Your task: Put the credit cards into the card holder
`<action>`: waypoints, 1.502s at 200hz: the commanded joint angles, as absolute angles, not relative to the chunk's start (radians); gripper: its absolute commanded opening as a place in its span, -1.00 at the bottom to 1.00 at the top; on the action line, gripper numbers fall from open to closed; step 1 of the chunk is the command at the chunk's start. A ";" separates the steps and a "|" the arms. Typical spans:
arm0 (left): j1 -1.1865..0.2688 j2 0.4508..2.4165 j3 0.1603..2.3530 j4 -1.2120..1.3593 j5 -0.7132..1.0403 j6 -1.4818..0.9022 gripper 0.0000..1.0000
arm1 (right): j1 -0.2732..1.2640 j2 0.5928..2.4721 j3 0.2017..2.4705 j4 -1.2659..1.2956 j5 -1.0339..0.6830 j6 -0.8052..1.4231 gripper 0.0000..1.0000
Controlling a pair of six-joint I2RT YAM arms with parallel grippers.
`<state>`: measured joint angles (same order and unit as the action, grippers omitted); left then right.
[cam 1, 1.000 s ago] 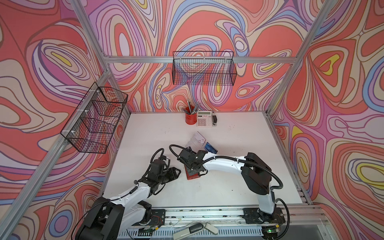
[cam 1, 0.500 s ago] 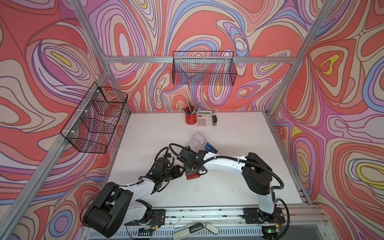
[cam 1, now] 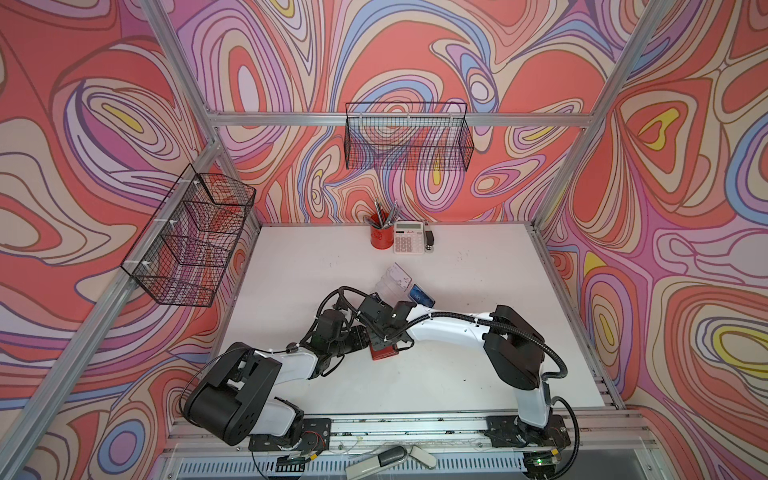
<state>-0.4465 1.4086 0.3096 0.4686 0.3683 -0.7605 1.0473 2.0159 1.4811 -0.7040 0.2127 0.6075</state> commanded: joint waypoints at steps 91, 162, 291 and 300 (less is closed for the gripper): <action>-0.521 1.466 0.307 0.275 0.281 -0.758 -0.26 | 1.045 1.986 1.430 -0.657 0.169 0.611 -1.00; -0.523 1.477 0.307 0.291 0.284 -0.764 -0.28 | 1.046 2.000 1.406 -0.643 0.156 0.612 -1.00; -0.523 1.465 0.307 0.296 0.295 -0.772 -0.28 | 1.064 2.037 1.310 -0.651 0.170 0.644 -1.00; -0.522 1.465 0.307 0.296 0.294 -0.772 -0.28 | 1.065 2.044 1.310 -0.653 0.168 0.646 -1.00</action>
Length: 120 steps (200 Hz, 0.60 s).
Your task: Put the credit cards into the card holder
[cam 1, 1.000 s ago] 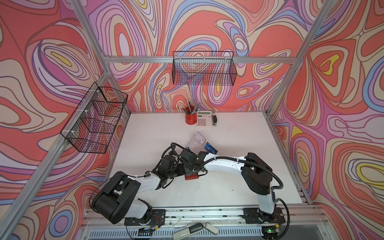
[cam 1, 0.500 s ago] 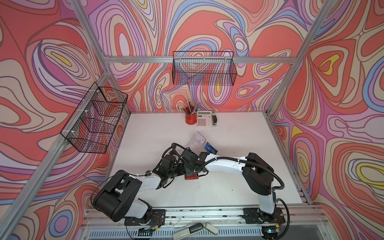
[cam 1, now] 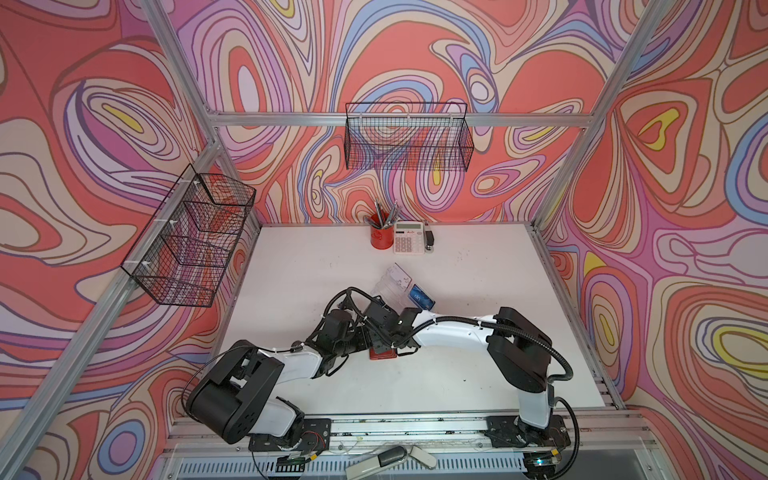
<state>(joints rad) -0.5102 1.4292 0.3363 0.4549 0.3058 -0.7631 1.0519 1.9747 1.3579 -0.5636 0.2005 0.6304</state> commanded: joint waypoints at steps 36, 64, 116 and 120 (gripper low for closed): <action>-0.522 1.465 0.308 0.296 0.296 -0.772 -0.28 | 1.069 2.079 1.316 -0.672 0.161 0.643 -1.00; -0.522 1.461 0.307 0.297 0.294 -0.775 -0.29 | 1.075 2.118 1.327 -0.693 0.150 0.637 -1.00; -0.522 1.462 0.304 0.307 0.291 -0.781 -0.29 | 1.076 2.178 1.329 -0.714 0.111 0.628 -1.00; -0.522 1.463 0.304 0.308 0.291 -0.781 -0.29 | 1.075 2.178 1.324 -0.712 0.106 0.629 -1.00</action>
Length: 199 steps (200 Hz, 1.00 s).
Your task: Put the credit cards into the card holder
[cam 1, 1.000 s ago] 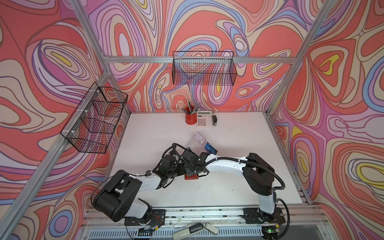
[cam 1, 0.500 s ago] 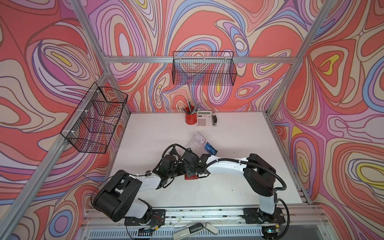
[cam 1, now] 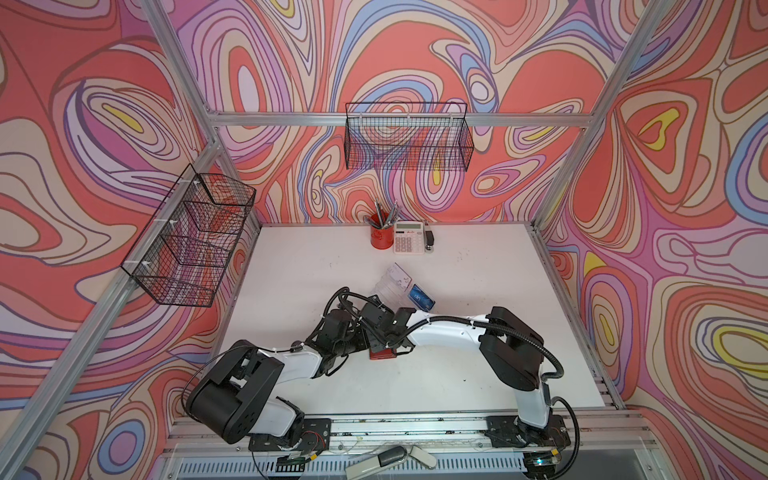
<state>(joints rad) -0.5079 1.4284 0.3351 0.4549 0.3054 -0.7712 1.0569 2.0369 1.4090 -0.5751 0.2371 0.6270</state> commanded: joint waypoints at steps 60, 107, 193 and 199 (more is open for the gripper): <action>-0.522 1.475 0.304 0.321 0.291 -0.788 -0.29 | 1.081 2.096 1.175 -0.607 0.074 0.692 -1.00; -0.523 1.430 0.277 0.314 0.265 -0.806 -0.28 | 1.169 2.050 1.027 -0.385 0.114 0.834 -1.00; -0.522 1.339 0.250 0.267 0.239 -0.808 -0.27 | 1.301 2.201 0.689 0.063 0.241 1.120 -1.00; -0.522 1.337 0.248 0.267 0.237 -0.810 -0.27 | 1.316 2.223 0.695 0.062 0.246 1.124 -1.00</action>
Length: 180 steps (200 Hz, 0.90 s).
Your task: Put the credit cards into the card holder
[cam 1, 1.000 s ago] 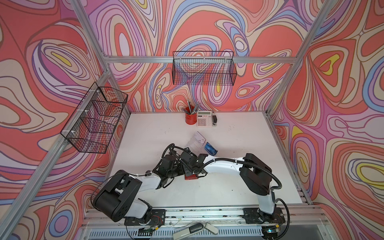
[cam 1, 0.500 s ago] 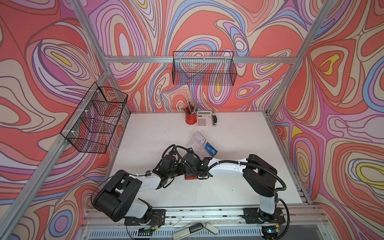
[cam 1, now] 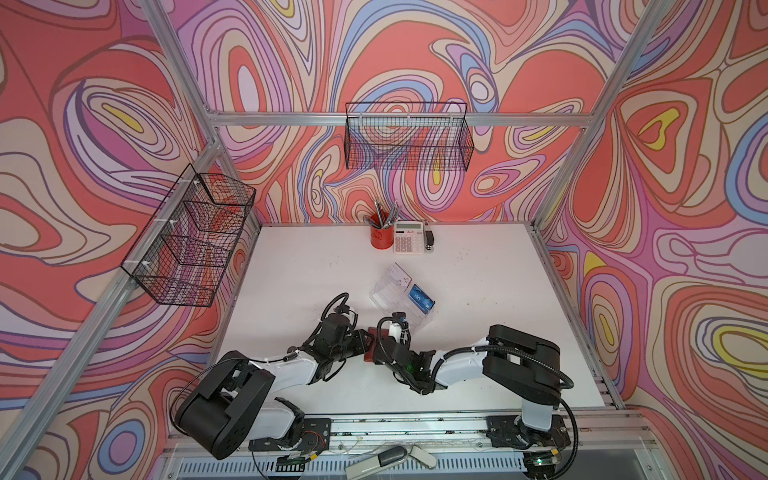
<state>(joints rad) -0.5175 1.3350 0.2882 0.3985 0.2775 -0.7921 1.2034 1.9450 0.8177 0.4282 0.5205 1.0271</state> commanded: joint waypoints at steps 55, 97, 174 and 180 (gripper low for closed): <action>-0.522 1.336 0.246 0.269 0.234 -0.818 -0.27 | 1.405 2.380 0.730 0.007 0.265 1.157 -1.00; -0.503 1.274 0.255 0.174 0.161 -0.837 -0.27 | 1.431 2.420 0.821 -0.187 0.278 1.113 -1.00; -0.326 0.961 0.330 -0.165 0.135 -0.821 -0.20 | 1.477 2.563 1.007 -0.500 0.238 0.982 -1.00; -0.311 0.937 0.335 -0.184 0.137 -0.818 -0.19 | 1.476 2.563 1.010 -0.504 0.230 0.974 -1.00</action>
<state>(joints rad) -0.3630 1.0161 0.2913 -0.0124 0.1555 -0.8249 1.4094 2.2368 1.1492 0.1020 1.1645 1.0073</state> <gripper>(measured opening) 0.394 0.049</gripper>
